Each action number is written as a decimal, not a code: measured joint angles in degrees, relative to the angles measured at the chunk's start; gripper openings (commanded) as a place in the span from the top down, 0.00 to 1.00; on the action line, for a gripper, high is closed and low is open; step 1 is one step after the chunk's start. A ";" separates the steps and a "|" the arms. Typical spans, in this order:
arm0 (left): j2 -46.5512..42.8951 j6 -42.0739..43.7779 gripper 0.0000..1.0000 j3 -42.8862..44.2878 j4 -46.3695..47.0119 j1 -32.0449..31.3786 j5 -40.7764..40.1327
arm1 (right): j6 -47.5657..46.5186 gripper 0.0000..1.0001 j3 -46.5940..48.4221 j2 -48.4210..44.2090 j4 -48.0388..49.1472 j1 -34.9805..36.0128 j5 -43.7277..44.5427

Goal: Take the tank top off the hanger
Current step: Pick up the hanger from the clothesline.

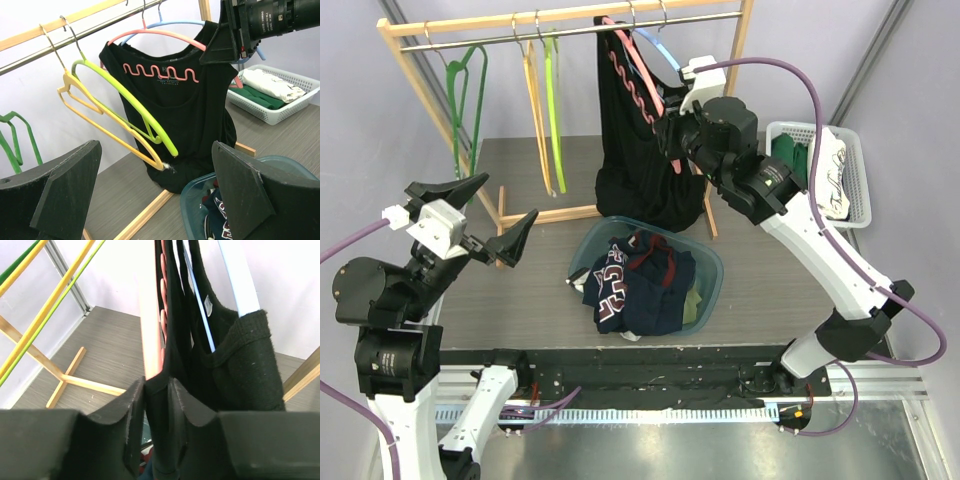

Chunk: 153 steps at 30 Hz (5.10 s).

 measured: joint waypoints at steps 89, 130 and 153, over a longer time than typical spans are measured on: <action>3.48 -8.81 0.03 4.37 0.31 0.00 -2.78 | -6.19 0.99 6.34 -31.82 -15.19 -0.02 -29.62; 1.73 -8.79 0.03 2.40 1.73 0.00 -1.55 | -3.17 0.99 18.62 -25.53 3.78 -0.02 -34.14; 0.26 -8.74 0.04 0.83 1.81 0.00 -1.55 | -6.43 0.99 17.62 -16.31 3.58 0.00 -30.80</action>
